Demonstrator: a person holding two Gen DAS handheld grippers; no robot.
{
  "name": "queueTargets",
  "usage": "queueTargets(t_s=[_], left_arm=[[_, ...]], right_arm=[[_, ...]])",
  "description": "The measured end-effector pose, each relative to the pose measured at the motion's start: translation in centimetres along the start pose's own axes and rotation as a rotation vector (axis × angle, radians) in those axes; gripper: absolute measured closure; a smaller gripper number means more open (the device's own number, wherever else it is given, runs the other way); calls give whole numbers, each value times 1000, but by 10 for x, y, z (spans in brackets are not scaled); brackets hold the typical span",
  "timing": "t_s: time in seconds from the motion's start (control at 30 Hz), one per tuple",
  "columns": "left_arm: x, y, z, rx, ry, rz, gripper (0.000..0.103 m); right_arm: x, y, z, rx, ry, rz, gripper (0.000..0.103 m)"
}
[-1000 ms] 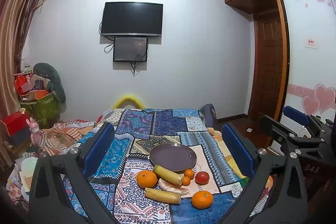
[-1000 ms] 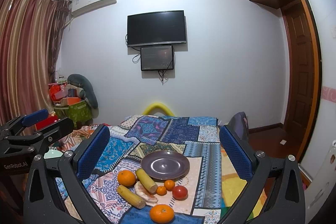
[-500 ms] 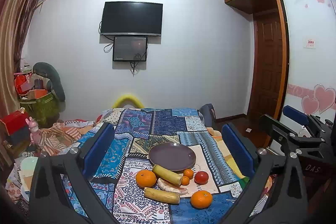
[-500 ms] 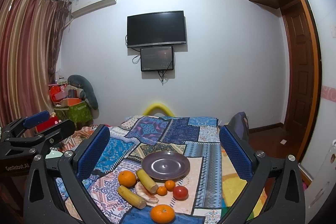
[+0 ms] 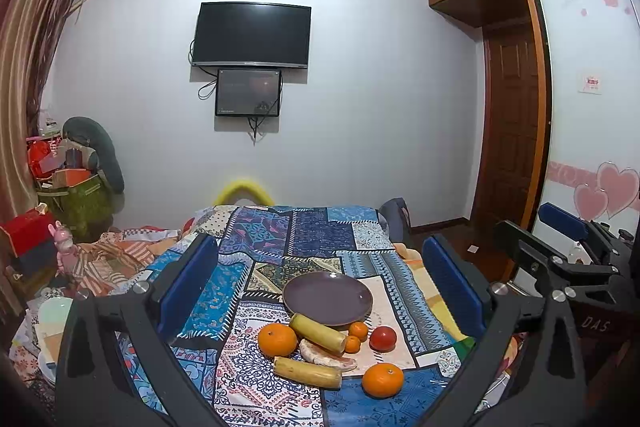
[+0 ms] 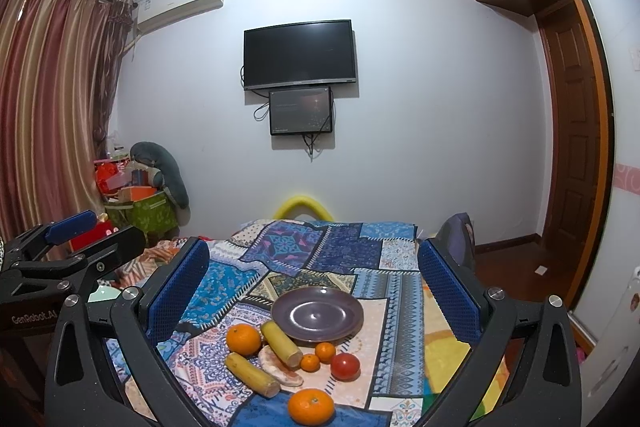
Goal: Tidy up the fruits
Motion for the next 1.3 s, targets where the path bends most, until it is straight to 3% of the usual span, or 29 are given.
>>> queueTargets(t_s=[0.5, 0.73, 0.77, 0.87, 1.03, 1.17, 1.3], left_arm=[[3, 12, -3, -26, 13, 7, 0], [19, 29, -18, -57, 63, 28, 0], [22, 32, -22, -66, 74, 35, 5], [34, 42, -37, -81, 126, 55, 16], [59, 60, -67, -101, 227, 74, 20], [85, 71, -100, -129, 345, 61, 29], [108, 77, -137, -164, 474, 29, 31]], right_arm=[[7, -2, -7, 0, 24, -4, 0], [31, -6, -35, -18, 120, 3, 0], [37, -6, -44, -21, 148, 9, 0], [50, -9, -69, -36, 225, 13, 0], [65, -13, -107, -65, 342, 19, 0], [77, -14, -136, -86, 441, 35, 12], [88, -12, -166, -92, 534, 57, 23]])
Point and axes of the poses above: each gripper's, at about its wrist camera, not at the fingertips, and x roughly the way its jaws point, y to its left, z to its top, the point moved 10 cm from there along x, roughly the way its jaws point, and after that the axes turned 11 degrees about -z, right-handed, at the moved point
